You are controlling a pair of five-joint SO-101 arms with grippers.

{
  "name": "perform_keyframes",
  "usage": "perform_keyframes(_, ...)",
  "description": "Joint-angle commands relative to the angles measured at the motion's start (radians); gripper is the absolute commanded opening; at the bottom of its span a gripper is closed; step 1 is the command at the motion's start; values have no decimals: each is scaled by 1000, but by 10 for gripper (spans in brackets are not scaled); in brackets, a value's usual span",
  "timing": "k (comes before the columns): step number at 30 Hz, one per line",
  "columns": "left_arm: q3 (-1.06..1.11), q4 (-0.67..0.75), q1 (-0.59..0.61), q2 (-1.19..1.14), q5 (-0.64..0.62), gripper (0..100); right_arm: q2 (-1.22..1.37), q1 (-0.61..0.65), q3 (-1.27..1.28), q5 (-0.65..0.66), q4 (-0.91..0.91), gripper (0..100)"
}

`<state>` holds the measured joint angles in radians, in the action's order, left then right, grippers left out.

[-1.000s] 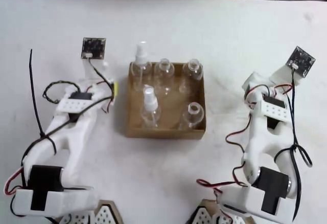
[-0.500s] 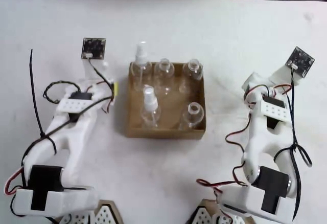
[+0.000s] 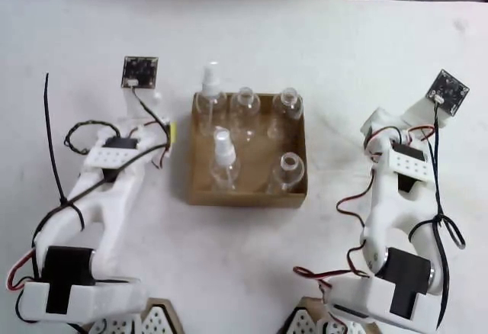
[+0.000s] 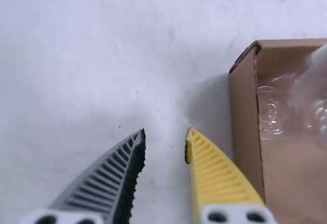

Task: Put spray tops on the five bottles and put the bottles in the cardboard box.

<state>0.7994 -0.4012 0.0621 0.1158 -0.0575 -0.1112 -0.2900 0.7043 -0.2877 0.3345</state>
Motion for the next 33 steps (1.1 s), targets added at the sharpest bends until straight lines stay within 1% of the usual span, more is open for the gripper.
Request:
perform_keyframes(1,-5,0,-12,21,11,124,-7,12,-46,-6,-1,251)
perform_keyframes(12,-6,0,-12,21,11,124,-10,5,-46,-6,7,251)
perform_keyframes(14,-6,0,-12,21,11,124,-13,5,-49,-9,35,251)
perform_keyframes(16,-6,0,-12,21,11,124,-16,5,-52,-68,70,251)
perform_keyframes(19,-6,0,-12,21,11,124,-5,4,-58,-158,73,253)
perform_keyframes(22,-6,0,-12,21,11,124,27,5,-69,-178,68,254)
perform_keyframes(27,-6,2,-12,21,11,124,147,12,-163,-183,81,253)
perform_keyframes(29,-6,2,-12,21,11,124,189,10,-206,-184,127,252)
perform_keyframes(32,-6,2,-12,21,11,124,243,7,-299,-189,259,252)
perform_keyframes(33,-6,2,-12,21,11,124,257,7,-322,-209,295,252)
